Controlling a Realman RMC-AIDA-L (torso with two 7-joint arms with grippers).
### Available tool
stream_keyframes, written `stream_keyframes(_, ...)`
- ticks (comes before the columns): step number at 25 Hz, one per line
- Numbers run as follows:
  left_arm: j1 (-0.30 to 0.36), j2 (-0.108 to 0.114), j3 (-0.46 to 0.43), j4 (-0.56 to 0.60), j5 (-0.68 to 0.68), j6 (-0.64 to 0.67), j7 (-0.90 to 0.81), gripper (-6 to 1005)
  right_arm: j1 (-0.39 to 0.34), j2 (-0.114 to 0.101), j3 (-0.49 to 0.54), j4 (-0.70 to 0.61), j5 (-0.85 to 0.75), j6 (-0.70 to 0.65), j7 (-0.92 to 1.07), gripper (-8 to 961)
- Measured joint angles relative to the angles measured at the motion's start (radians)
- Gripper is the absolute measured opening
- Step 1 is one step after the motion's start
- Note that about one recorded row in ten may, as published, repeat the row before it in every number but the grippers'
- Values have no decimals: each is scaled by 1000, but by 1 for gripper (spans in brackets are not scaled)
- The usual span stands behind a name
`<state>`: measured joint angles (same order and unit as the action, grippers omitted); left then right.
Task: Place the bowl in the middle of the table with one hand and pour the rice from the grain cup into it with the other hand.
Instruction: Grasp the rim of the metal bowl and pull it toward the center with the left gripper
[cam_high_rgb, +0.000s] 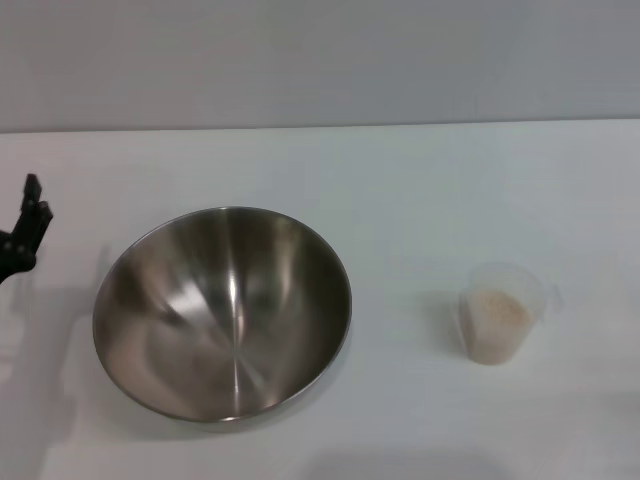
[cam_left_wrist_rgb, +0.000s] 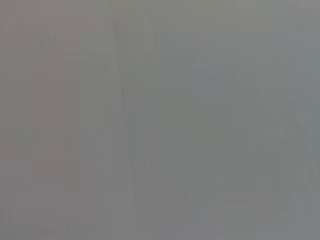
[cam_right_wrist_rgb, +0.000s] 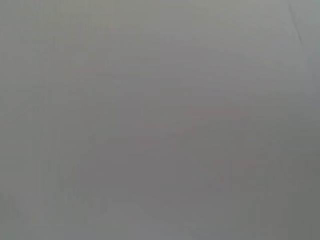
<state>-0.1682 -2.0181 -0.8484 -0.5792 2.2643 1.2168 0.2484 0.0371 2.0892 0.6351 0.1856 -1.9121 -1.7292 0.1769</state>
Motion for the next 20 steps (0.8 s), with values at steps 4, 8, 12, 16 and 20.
stream_keyframes(4, 67, 50, -102, -292, 7, -300, 127, 829, 4, 0, 0, 0, -2, -5, 0, 765)
stream_keyframes(8, 199, 39, -305, -693, 57, -784, 275, 830, 8, 0, 0, 0, -3, -3, 1, 765)
stream_keyframes(12, 237, 0, -445, -882, 67, -1113, 281, 830, 10, 0, 0, 0, -4, 0, 4, 765)
stream_keyframes(16, 204, -46, -672, -1061, 48, -1704, 276, 829, 12, 0, -2, 0, -4, 1, 13, 766)
stream_keyframes(20, 205, -43, -700, -1101, 30, -1870, 280, 829, 12, 0, -2, -2, -5, 2, 13, 766)
